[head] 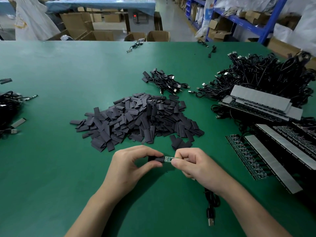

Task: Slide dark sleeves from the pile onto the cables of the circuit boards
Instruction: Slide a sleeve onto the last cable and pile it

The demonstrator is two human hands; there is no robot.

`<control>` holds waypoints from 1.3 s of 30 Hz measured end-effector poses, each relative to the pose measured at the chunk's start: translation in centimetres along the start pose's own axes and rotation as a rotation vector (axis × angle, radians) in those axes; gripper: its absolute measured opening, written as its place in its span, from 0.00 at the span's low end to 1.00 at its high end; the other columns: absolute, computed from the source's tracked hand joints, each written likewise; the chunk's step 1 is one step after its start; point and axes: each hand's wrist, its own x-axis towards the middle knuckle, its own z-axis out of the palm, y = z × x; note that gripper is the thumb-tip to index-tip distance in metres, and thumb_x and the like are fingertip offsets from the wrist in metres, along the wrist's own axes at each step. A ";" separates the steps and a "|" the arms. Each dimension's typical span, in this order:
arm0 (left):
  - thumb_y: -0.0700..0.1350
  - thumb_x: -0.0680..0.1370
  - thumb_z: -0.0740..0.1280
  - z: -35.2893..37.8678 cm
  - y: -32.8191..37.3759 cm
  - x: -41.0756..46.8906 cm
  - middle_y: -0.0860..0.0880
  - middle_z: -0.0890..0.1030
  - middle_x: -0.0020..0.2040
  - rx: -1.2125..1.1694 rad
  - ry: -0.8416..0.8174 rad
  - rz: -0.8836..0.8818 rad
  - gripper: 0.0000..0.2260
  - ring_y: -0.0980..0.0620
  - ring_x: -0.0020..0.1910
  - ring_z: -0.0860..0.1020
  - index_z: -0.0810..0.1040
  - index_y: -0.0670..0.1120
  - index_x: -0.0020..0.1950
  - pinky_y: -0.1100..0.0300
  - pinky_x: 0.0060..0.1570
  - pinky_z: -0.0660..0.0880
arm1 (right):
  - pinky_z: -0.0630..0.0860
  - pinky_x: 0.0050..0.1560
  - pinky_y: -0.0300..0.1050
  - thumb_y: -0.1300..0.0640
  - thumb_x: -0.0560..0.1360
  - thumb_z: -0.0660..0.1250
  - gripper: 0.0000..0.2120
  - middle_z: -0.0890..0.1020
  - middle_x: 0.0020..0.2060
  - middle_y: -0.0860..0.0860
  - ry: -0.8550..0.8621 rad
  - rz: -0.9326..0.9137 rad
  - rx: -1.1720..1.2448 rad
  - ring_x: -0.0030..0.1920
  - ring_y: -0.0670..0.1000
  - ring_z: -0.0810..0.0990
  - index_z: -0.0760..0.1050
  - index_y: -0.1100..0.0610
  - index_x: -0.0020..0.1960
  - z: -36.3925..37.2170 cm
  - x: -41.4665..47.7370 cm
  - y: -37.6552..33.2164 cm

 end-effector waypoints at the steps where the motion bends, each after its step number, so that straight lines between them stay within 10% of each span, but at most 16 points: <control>1: 0.48 0.72 0.78 0.0 0.0 0.0 0.59 0.86 0.46 0.001 -0.001 -0.002 0.08 0.59 0.46 0.84 0.88 0.49 0.50 0.58 0.51 0.80 | 0.55 0.33 0.54 0.42 0.75 0.67 0.16 0.65 0.26 0.45 -0.005 0.001 -0.001 0.29 0.48 0.59 0.69 0.48 0.34 0.0 0.0 0.0; 13: 0.47 0.73 0.78 0.2 -0.4 -0.1 0.60 0.85 0.47 -0.051 -0.038 -0.003 0.07 0.59 0.47 0.84 0.87 0.50 0.51 0.65 0.52 0.78 | 0.58 0.31 0.41 0.42 0.75 0.67 0.16 0.65 0.27 0.42 -0.036 -0.016 -0.066 0.29 0.45 0.61 0.70 0.49 0.35 0.0 -0.1 -0.1; 39: 0.48 0.75 0.76 0.8 0.2 -0.3 0.57 0.85 0.46 0.039 -0.004 0.102 0.08 0.60 0.45 0.83 0.87 0.47 0.51 0.60 0.48 0.80 | 0.64 0.35 0.49 0.39 0.77 0.63 0.14 0.70 0.29 0.44 0.023 -0.029 -0.169 0.31 0.50 0.66 0.80 0.47 0.43 -0.3 -0.1 0.3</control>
